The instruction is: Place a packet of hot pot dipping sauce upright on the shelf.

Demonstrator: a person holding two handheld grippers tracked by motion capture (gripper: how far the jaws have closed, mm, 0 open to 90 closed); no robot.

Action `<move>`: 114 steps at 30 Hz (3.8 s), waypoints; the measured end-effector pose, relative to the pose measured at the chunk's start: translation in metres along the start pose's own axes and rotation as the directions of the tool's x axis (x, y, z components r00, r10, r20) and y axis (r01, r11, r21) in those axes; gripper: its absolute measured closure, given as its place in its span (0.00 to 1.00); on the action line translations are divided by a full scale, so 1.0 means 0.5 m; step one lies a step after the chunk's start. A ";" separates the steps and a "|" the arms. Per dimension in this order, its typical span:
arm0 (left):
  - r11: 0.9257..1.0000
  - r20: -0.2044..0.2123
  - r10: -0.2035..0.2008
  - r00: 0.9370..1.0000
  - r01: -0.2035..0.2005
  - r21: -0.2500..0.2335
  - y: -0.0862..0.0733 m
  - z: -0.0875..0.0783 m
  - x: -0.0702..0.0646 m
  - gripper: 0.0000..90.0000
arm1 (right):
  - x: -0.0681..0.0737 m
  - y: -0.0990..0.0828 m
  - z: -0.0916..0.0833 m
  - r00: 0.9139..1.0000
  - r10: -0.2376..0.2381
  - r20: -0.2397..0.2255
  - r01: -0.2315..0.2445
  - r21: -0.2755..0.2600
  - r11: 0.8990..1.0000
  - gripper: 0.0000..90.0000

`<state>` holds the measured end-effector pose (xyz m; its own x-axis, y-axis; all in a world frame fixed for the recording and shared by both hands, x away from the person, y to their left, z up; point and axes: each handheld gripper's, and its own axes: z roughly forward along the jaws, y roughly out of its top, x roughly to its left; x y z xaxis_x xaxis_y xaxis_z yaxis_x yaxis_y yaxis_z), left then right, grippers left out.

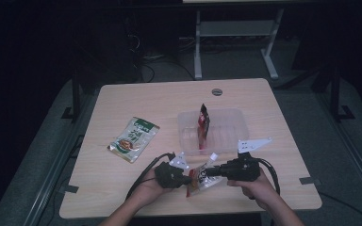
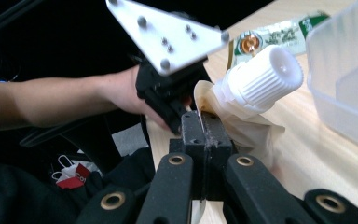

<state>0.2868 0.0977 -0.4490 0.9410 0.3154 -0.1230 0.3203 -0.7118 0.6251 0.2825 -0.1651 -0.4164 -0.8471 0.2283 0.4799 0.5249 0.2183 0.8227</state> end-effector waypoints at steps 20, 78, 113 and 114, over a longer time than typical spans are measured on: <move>1.000 0.036 0.008 0.999 -0.008 0.004 -0.008 -0.011 -0.010 0.92 | 0.022 0.039 -0.022 0.997 -0.075 -0.012 0.074 -0.052 0.996 1.00; 0.993 -0.057 -0.106 0.993 0.103 -0.051 -0.149 -0.161 0.068 0.42 | -0.076 0.205 -0.162 0.975 -0.122 0.184 0.145 -0.114 0.983 1.00; 0.993 -0.060 -0.114 0.992 0.111 -0.047 -0.150 -0.164 0.068 0.43 | -0.136 0.206 -0.164 0.957 -0.104 0.269 0.129 -0.078 0.989 1.00; 0.993 -0.060 -0.114 0.992 0.111 -0.047 -0.150 -0.163 0.069 0.43 | -0.136 0.207 -0.161 0.958 -0.106 0.266 0.130 -0.073 0.989 1.00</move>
<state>0.2861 0.2132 -0.4372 0.8901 0.4314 -0.1469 0.4173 -0.6421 0.6431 0.3876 -0.2345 -0.3393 -0.8452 0.4483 0.2910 0.4027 0.1760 0.8983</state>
